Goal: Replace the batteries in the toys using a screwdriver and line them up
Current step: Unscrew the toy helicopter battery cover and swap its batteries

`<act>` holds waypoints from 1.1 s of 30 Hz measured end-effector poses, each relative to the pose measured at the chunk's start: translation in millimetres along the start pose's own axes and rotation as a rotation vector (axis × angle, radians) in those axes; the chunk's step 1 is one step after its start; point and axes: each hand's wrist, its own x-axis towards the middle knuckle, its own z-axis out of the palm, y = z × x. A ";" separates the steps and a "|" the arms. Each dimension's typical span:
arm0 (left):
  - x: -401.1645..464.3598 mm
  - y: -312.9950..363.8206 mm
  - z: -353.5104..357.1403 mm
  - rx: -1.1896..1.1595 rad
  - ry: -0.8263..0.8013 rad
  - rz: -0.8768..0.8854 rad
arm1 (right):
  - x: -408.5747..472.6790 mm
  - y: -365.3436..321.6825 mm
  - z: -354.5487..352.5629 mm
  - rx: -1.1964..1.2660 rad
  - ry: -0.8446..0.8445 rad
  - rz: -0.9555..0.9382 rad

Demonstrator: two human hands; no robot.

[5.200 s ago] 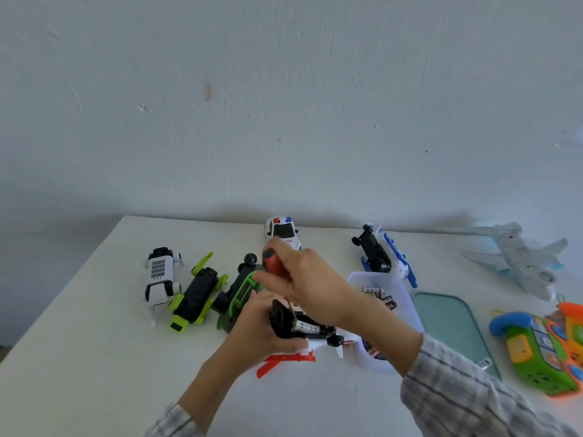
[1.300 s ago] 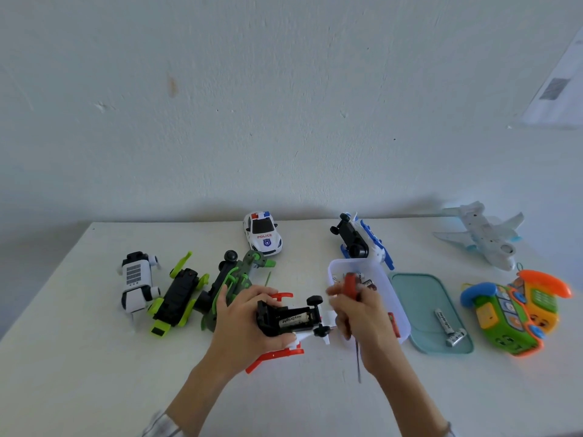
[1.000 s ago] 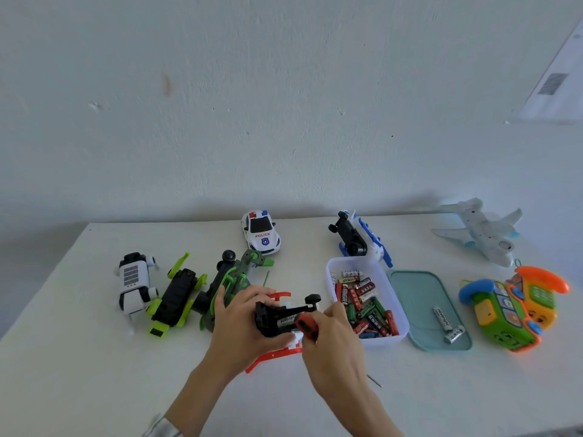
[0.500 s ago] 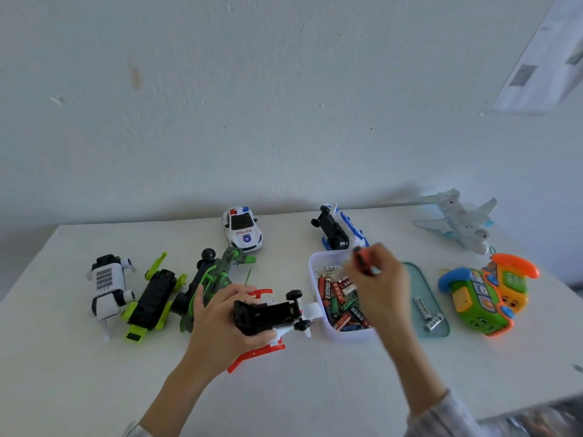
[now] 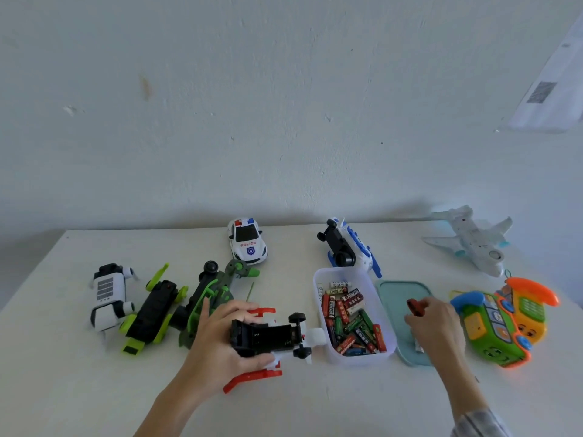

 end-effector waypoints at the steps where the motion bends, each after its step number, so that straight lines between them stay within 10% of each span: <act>1: 0.7 2.2 -1.0 -0.026 -0.013 -0.010 | -3.5 -13.8 -5.3 0.048 0.016 -0.067; 9: 2.4 9.0 -8.1 -0.144 -0.082 -0.090 | -49.2 -139.3 23.4 0.316 -0.626 -0.560; 22: 7.2 5.4 -8.0 -0.104 -0.094 -0.088 | -34.0 -157.3 113.5 -0.127 -0.623 -0.607; 33: -2.8 14.5 -4.4 -0.111 0.048 -0.215 | -29.1 -151.3 101.4 0.048 -0.650 -0.471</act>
